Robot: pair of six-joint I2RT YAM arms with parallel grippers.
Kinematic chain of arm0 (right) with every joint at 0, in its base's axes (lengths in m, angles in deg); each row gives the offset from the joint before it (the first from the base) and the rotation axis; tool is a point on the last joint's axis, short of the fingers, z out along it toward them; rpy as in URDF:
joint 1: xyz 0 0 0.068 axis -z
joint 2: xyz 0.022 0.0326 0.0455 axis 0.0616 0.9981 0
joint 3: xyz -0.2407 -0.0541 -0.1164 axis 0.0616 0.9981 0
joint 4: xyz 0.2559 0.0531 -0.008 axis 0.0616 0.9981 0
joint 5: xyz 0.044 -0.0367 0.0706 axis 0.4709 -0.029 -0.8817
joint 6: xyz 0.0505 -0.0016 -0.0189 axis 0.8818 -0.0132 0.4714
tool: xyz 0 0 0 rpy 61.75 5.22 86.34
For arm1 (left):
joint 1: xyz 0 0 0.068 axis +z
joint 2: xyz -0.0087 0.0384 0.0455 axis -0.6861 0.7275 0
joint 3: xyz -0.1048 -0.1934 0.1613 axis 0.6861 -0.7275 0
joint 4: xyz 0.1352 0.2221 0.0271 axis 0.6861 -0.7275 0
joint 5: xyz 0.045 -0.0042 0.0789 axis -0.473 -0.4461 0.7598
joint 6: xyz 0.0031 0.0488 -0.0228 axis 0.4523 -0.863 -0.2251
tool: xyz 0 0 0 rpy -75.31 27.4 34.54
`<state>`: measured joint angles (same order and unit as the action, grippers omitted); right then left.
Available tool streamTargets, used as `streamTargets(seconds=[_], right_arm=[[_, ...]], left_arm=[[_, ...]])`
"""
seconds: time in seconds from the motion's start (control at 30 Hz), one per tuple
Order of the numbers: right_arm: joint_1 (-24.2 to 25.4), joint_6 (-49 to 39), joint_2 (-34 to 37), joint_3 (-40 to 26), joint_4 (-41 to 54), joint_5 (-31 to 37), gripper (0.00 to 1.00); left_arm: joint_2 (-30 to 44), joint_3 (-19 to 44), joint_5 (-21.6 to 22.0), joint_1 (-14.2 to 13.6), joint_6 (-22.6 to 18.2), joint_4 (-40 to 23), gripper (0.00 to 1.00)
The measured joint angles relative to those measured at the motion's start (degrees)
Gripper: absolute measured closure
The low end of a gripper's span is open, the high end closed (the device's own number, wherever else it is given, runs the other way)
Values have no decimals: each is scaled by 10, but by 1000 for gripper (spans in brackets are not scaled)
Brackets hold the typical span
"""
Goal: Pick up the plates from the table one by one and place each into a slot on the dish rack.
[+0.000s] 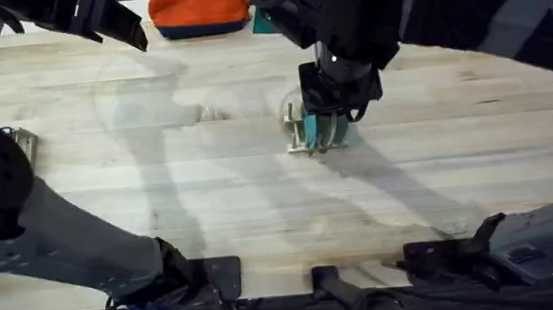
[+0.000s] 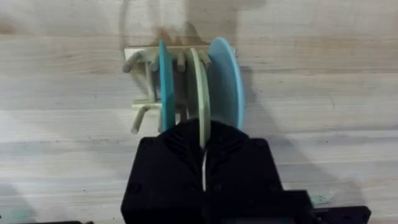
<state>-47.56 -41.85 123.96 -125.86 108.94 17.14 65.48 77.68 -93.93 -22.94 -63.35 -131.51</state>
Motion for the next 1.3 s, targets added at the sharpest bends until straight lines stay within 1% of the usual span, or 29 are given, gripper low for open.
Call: streamTargets(seconds=[0.17, 0.2, 0.23, 0.3, 0.33, 0.37, 0.9, 1.17, 1.3], right_arm=[[0, 0, 0, 0, -1, 4, 968], [0, 1, 0, 0, -1, 5, 952], [0, 2, 0, 0, -1, 5, 911], [0, 2, 0, 0, -2, 5, 768], [0, 2, 0, 0, -3, 6, 714], [0, 2, 0, 0, -3, 6, 699], [0, 2, -4, 0, -3, 7, 673], [0, 2, -58, 0, 0, 21, 633], [0, -1, -80, -13, 5, 34, 599]], left_arm=[[0, 0, 0, 0, 0, 0, 6], [0, 0, 0, 0, 0, 0, 6], [0, 0, 0, 0, 0, 0, 6], [0, 0, 0, 0, 0, 0, 6], [0, 0, 0, 0, 0, 0, 6], [0, 0, 0, 0, 0, 0, 6], [0, 0, 0, 0, 0, 0, 5], [0, 0, 0, 0, 0, 0, 6], [0, 0, 0, 0, 0, 0, 6]])
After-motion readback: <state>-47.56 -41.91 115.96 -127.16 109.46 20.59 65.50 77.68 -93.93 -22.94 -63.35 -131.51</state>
